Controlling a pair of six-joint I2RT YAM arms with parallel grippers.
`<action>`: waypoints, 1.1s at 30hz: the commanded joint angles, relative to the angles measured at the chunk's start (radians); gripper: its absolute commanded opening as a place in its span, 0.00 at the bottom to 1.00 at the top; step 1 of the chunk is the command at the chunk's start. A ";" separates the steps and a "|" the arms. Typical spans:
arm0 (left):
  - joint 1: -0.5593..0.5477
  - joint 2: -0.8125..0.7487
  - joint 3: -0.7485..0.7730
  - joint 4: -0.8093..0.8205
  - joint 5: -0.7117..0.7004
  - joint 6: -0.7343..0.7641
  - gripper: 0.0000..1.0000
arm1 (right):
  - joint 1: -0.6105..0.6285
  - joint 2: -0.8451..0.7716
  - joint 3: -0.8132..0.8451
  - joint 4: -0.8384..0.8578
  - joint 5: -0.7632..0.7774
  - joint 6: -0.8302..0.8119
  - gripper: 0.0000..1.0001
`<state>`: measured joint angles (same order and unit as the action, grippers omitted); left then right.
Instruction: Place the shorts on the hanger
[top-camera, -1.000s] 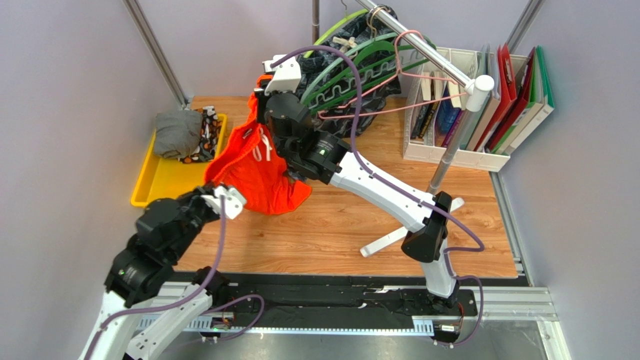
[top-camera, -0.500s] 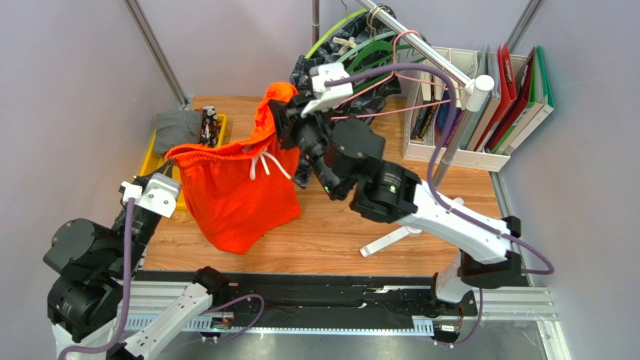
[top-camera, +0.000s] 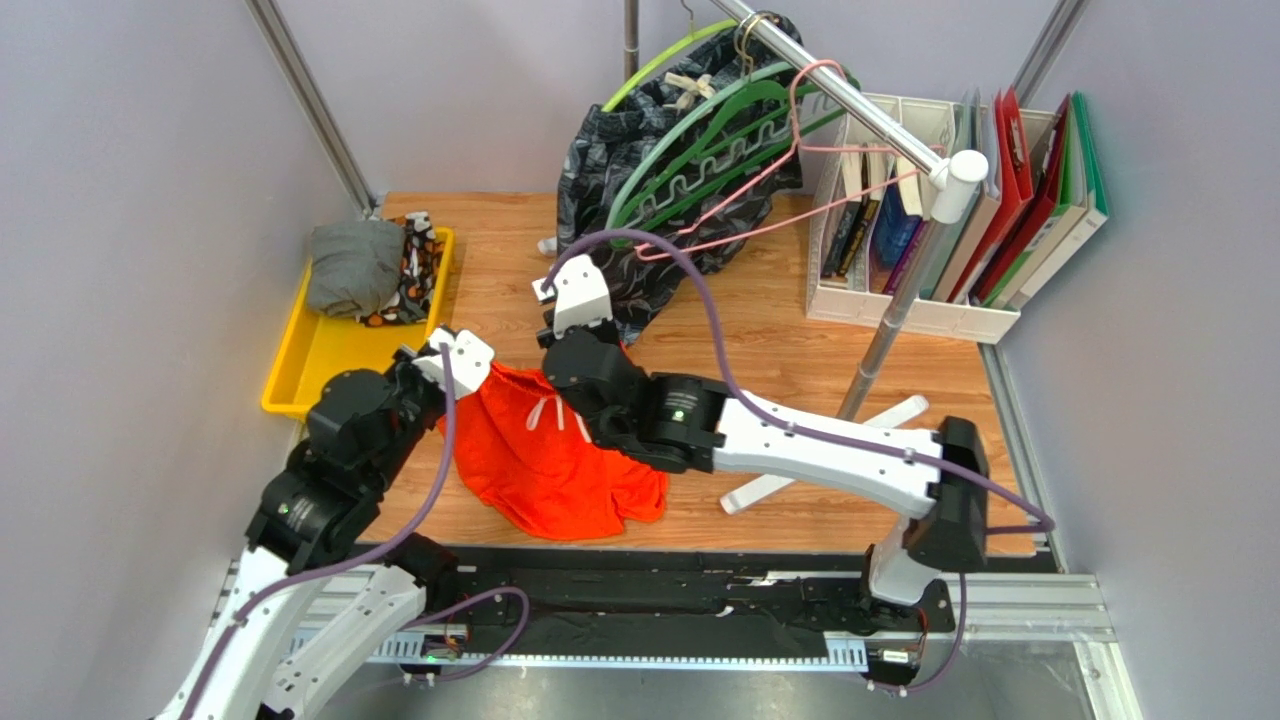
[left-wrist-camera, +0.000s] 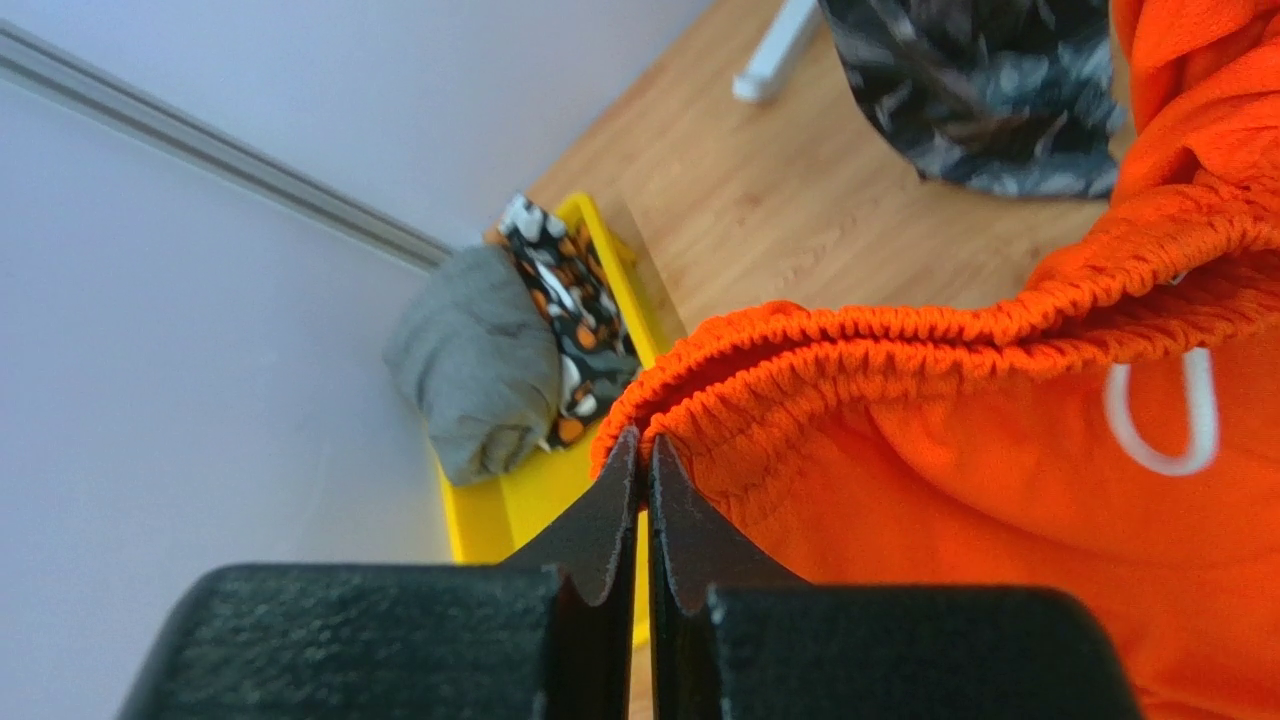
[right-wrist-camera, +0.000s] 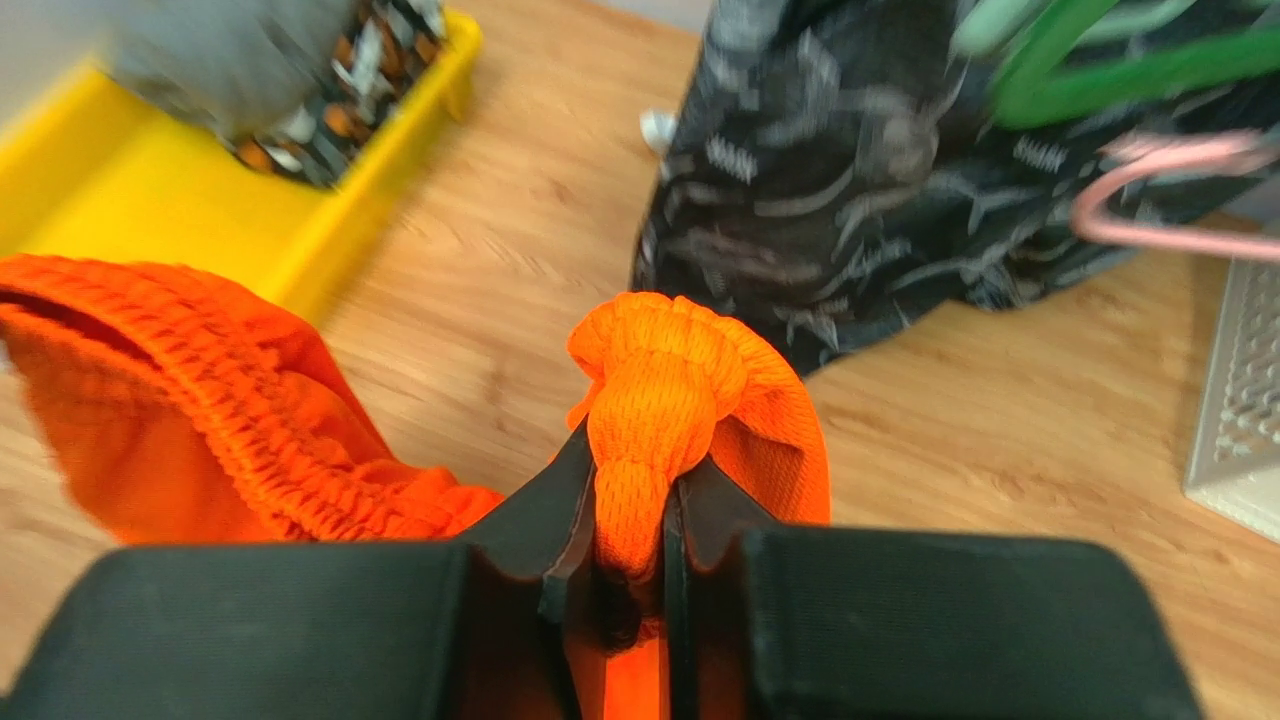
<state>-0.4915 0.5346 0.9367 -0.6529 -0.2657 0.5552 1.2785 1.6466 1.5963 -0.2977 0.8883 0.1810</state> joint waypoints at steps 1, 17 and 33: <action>0.094 0.002 -0.111 0.093 0.120 -0.055 0.00 | -0.074 0.056 0.024 -0.189 0.029 0.220 0.16; 0.240 0.245 -0.253 -0.021 0.362 -0.035 0.00 | -0.122 -0.085 -0.104 -0.256 -0.598 0.155 0.94; 0.401 0.440 0.031 -0.051 0.607 -0.121 0.63 | -0.125 -0.625 -0.295 -0.324 -0.914 -0.334 0.94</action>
<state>-0.1307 1.0355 0.8528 -0.6937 0.1268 0.4702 1.1572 1.1656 1.3579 -0.6010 0.0078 -0.0261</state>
